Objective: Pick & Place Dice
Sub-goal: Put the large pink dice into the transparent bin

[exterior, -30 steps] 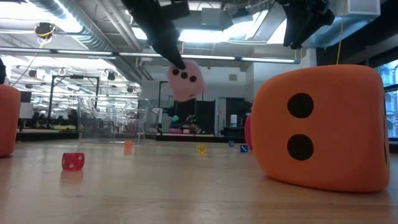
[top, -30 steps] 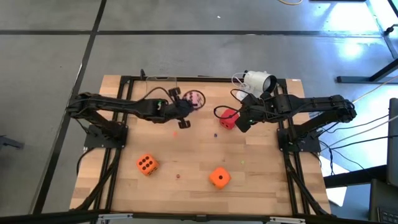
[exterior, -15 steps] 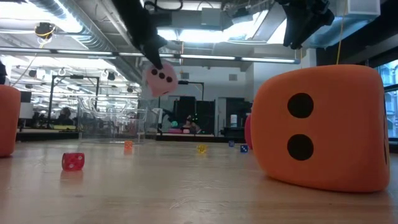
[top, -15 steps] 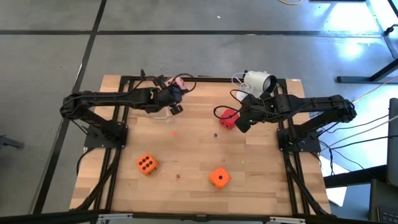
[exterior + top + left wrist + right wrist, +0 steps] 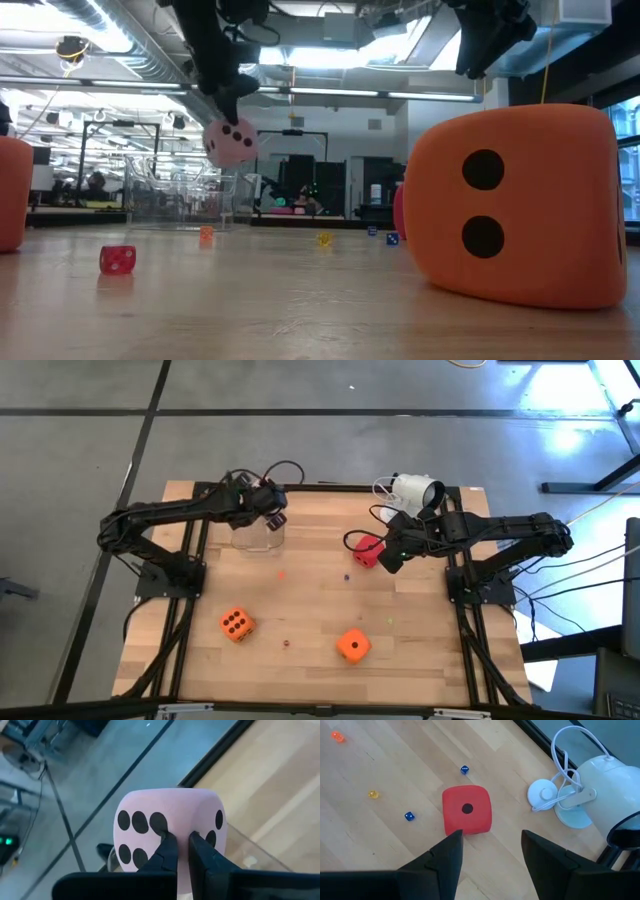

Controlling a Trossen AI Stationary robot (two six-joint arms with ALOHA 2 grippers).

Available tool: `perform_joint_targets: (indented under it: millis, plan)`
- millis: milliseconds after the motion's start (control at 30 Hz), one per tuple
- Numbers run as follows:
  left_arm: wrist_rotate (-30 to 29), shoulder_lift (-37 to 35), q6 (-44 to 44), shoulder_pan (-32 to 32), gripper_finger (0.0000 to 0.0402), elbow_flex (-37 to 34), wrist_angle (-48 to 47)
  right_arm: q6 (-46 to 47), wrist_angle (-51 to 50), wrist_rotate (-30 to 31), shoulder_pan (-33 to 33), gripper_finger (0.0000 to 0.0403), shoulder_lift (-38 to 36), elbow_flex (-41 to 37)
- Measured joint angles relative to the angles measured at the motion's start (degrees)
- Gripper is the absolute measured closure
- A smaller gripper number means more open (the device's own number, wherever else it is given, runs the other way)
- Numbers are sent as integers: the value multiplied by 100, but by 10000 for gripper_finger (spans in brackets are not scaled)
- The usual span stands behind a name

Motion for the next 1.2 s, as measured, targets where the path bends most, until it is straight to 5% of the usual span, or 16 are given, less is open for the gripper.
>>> perform_joint_targets:
  millis: [500, 1200]
  plan:
    - [685, 214, -1091, 861, 401, -1, -26, -41, 2, 7, 0, 202, 2, 0]
    - [219, 1141, -1755, 1049, 401, -3, -470, -90, 61, -114, 0, 202, 2, 0]
